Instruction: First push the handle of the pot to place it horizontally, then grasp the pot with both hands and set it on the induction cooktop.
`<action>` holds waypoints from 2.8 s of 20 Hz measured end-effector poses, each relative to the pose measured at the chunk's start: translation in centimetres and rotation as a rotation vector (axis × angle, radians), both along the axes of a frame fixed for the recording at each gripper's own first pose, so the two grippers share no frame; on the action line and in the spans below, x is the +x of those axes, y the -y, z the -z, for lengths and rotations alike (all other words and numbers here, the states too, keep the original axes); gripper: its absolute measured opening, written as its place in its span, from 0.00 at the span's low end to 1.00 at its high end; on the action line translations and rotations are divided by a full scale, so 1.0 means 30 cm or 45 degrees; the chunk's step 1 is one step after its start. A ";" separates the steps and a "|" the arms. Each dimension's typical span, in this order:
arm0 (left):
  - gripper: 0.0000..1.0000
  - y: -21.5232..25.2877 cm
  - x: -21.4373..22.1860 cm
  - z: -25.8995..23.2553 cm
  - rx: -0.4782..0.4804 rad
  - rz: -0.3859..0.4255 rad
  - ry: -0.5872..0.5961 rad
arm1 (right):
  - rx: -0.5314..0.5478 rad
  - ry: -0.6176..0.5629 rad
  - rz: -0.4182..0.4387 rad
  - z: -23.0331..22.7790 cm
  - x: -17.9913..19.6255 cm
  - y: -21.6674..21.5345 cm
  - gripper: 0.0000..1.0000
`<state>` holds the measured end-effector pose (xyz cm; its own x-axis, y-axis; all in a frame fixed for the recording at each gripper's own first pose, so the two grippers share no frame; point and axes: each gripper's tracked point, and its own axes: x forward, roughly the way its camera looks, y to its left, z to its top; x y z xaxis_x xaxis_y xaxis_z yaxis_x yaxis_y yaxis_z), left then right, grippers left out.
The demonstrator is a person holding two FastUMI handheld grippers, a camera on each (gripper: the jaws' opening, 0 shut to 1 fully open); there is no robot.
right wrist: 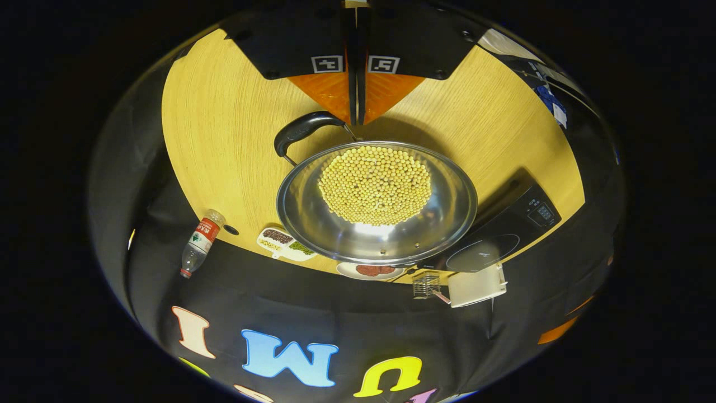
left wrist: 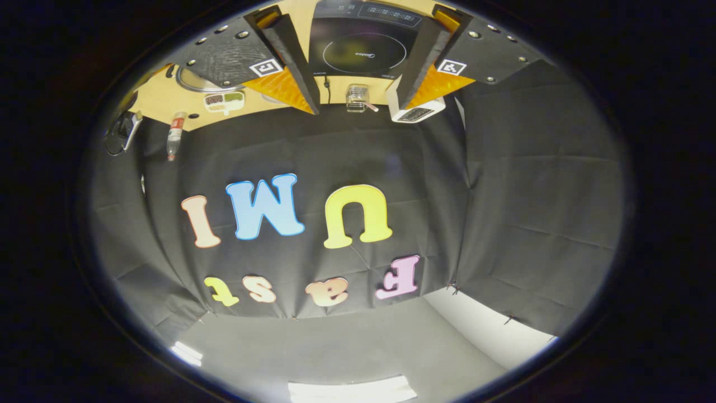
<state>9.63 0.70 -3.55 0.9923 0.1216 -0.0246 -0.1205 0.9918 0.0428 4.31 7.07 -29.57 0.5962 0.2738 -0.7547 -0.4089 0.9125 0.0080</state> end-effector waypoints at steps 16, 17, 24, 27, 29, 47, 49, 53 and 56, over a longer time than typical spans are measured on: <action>0.82 0.041 0.024 0.024 0.034 -0.022 -0.030 | 0.047 -0.066 0.142 0.033 0.133 0.117 0.02; 0.82 0.045 0.028 0.028 0.036 -0.025 -0.033 | 0.045 -0.069 0.141 0.037 0.141 0.122 0.02; 0.82 0.068 0.035 0.048 0.041 -0.045 -0.055 | 0.039 -0.091 0.122 0.052 0.207 0.152 0.05; 0.82 0.078 0.037 0.052 0.044 -0.058 -0.060 | 0.025 -0.082 0.102 0.054 0.238 0.158 0.02; 0.82 0.086 0.042 0.060 0.046 -0.067 -0.068 | 0.017 -0.076 0.091 0.057 0.257 0.163 0.02; 0.82 0.154 0.094 0.123 0.046 -0.046 -0.113 | 0.039 0.055 0.211 -0.043 0.388 0.240 0.03; 0.82 0.188 0.120 0.133 0.042 -0.003 -0.112 | 0.058 0.105 0.227 -0.089 0.388 0.241 0.03; 0.84 0.242 0.185 0.180 0.017 0.078 -0.133 | 0.047 0.223 0.239 -0.163 0.400 0.239 0.75; 0.82 0.276 0.246 0.245 0.010 0.135 -0.181 | 0.023 0.323 0.229 -0.223 0.413 0.228 0.99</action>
